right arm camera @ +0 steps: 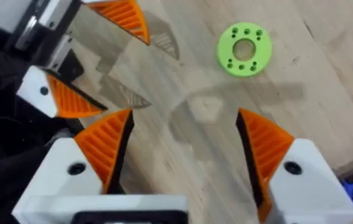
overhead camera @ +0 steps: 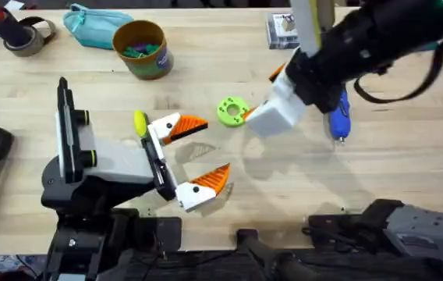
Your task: Pick up the gripper from the table and insert it into the empty holder that is missing its gripper. Then pick up a screw, insert it into the mounting hole, and use the screwdriver to tighten it. Finally, clean up the table by picking up the vegetable and placing it into the bucket.
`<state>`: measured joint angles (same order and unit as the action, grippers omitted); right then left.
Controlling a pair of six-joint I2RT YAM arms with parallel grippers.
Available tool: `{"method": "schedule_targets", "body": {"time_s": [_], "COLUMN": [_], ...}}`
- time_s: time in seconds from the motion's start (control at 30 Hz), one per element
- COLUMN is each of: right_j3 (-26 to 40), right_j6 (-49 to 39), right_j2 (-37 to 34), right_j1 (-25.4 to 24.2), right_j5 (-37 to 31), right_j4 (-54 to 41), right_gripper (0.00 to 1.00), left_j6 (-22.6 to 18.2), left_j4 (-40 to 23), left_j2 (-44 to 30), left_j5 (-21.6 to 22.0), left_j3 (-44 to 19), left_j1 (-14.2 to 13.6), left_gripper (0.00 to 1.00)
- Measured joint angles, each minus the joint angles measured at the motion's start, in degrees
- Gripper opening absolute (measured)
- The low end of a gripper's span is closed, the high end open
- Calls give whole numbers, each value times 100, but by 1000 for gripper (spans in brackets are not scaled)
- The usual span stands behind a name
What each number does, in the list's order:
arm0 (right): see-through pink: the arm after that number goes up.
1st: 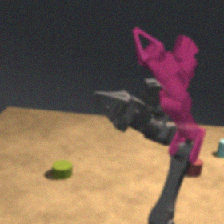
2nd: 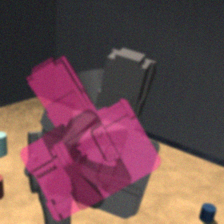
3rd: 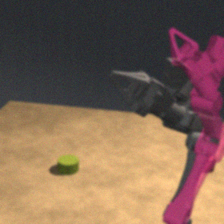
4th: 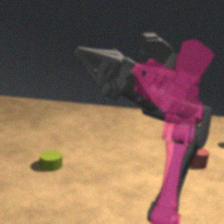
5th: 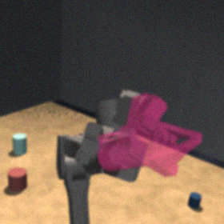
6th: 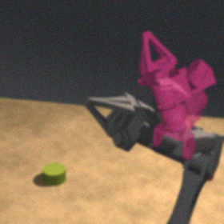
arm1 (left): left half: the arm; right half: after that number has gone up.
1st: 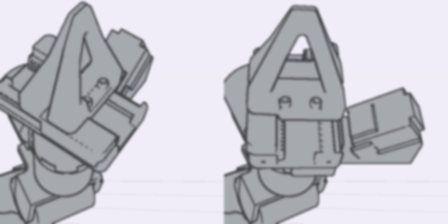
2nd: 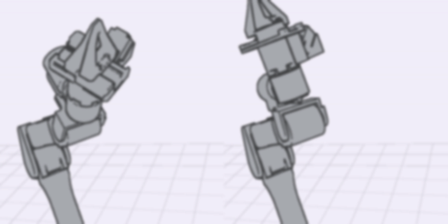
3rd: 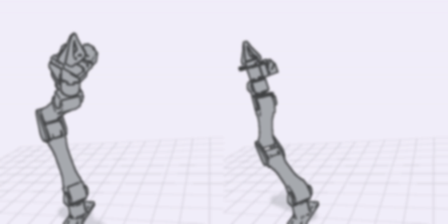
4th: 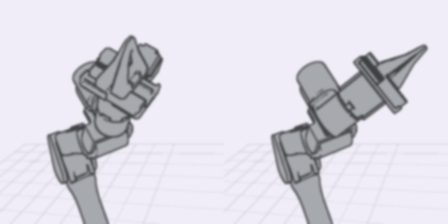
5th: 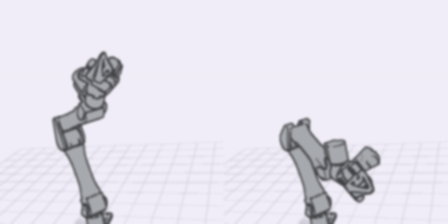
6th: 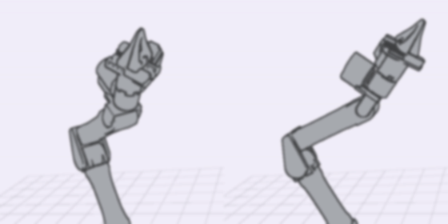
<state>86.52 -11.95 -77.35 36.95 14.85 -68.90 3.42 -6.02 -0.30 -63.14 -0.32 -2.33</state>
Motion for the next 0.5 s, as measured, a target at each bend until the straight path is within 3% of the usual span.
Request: {"method": "schedule_targets", "body": {"time_s": [0.2,0.23,0.33,0.4,0.47,0.5], "right_j3": [-2,-2,-2,-4,-4,-4], "right_j6": [-167,-180,-201,-205,-208,-219], "right_j2": [23,25,25,24,23,24], "right_j1": [0,0,0,0,0,0], "right_j5": [182,197,211,221,221,223], "right_j4": [-204,-219,-230,-232,-230,-230], "right_gripper": [995,995,995,995,995,995], "left_j6": [0,0,-10,-22,-35,-42], "left_j4": [0,0,0,2,4,3], "left_j2": [0,-2,0,0,0,0], "left_j5": [0,-1,8,15,17,16], "left_j3": [0,0,0,0,0,0], "left_j1": [0,0,0,0,0,0], "left_gripper": [987,930,648,325,64,18]}}
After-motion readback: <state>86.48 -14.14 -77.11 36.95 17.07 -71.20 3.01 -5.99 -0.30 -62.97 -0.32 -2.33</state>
